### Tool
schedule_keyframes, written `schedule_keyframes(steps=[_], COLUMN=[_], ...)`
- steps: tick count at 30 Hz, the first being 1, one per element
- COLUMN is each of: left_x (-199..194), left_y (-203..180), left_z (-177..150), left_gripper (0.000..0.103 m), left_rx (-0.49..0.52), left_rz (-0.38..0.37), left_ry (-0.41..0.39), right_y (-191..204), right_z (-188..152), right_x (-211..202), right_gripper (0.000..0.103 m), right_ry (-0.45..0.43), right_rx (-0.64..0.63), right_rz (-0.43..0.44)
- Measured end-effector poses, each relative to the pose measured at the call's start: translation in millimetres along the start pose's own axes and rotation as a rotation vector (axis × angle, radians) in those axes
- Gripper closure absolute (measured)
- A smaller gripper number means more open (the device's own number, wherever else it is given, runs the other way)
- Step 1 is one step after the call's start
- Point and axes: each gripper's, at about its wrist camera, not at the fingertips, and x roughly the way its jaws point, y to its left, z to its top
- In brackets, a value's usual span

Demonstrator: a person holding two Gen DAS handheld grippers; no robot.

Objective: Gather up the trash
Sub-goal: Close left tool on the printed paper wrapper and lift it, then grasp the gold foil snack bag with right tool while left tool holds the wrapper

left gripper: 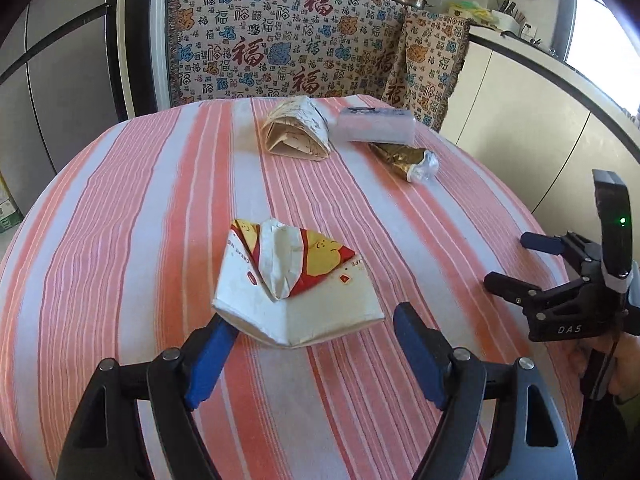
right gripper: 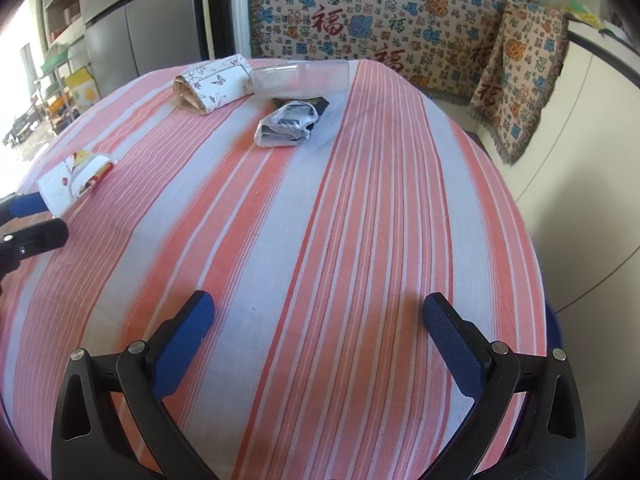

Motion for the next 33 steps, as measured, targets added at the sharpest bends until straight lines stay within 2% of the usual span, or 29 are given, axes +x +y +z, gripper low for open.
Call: schedule_keyframes(steps=[2,5,8,11,16,18,19,20,21,23,28,33], left_x=[9,14,15,16,17,16,16,16,16,16,16,16], left_y=[-4,-9,-8,-6,-7,-7,-6,-6,-6,-6,-6,-7], left_z=[0,-2,-3,-2,-2,-2,-1,-1,-1,-1,-1,-1], left_gripper=[0.022,0.022,0.021,0.02,0.02,0.02,0.02,0.019,0.019,0.019,0.019,0.019], left_rx=[0.03,0.062,0.063,0.062,0.06,0.06,0.06,0.06,0.06,0.059,0.059,0.059], left_rz=[0.068,0.106,0.109,0.11,0.112,0.111,0.111,0.111,0.11,0.11,0.111,0.111], left_ry=[0.025,0.037,0.037,0.037,0.037,0.037,0.037,0.037,0.037,0.037,0.036,0.036], right_y=[0,-3,-1,3,14,18,19,19,18,16,19,24], right_z=[0,4,23,55,105,117,119,119,118,114,91,52], right_x=[0,2,13,32,61,72,79,85,84,81,61,31], right_gripper=[0.0,0.0,0.0,0.001,0.003,0.009,0.022,0.037,0.038,0.057,0.058,0.058], right_ry=[-0.001,0.012,0.038,0.054,0.027,0.027,0.04,0.054,0.032,0.025,0.021,0.005], right_rx=[0.001,0.007,-0.006,-0.011,-0.032,-0.036,-0.031,-0.017,0.001,0.014,-0.002,-0.02], right_rz=[0.001,0.007,0.008,0.053,0.064,0.062,0.065,0.07,0.07,0.064,0.069,0.078])
